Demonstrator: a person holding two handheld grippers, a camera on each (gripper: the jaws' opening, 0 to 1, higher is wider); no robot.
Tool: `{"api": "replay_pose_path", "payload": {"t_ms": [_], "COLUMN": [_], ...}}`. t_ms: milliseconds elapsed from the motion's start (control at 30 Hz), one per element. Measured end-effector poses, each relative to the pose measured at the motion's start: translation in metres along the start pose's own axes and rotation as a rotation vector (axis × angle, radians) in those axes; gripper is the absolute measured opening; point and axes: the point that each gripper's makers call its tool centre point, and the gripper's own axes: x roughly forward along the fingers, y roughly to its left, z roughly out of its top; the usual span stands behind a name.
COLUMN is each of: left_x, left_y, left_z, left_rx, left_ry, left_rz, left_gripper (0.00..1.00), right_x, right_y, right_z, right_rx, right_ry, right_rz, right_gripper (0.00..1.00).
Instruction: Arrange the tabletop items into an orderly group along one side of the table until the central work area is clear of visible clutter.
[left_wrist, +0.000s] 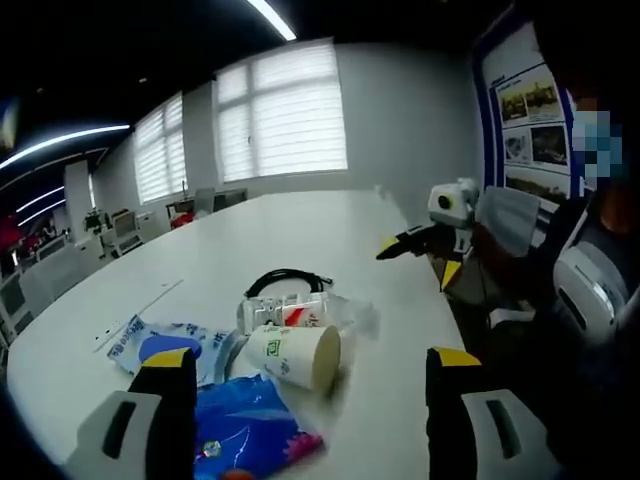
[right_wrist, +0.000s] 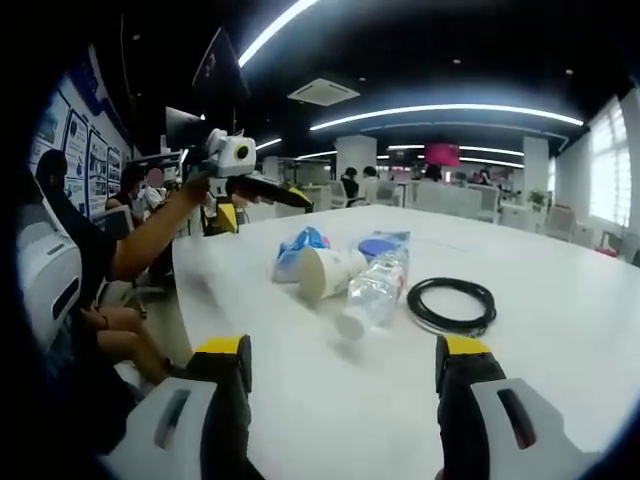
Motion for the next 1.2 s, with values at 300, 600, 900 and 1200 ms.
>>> {"api": "replay_pose_path", "payload": {"t_ms": [300,600,900,1200], "left_x": [0.014,0.026,0.038,0.056], "left_y": [0.001,0.005,0.005,0.012], "left_z": [0.005,0.009,0.016,0.021], "left_rx": [0.005,-0.001,-0.045,-0.069], "left_ry": [0.003,-0.001,-0.035,-0.009], "left_rz": [-0.027,-0.043,-0.087,-0.100], "left_gripper": [0.94,0.93,0.91,0.89], "right_x": [0.006,0.010,0.017,0.024], "right_y": [-0.003,-0.006,-0.003,0.001], "right_z": [0.000,0.001,0.004,0.007], "right_rx": [-0.003,-0.023,-0.045,-0.053], "right_ry": [0.001,0.007,0.003,0.003], "right_rz": [-0.003,-0.027,-0.039,-0.033], "right_gripper": [0.71,0.68,0.64,0.62]}}
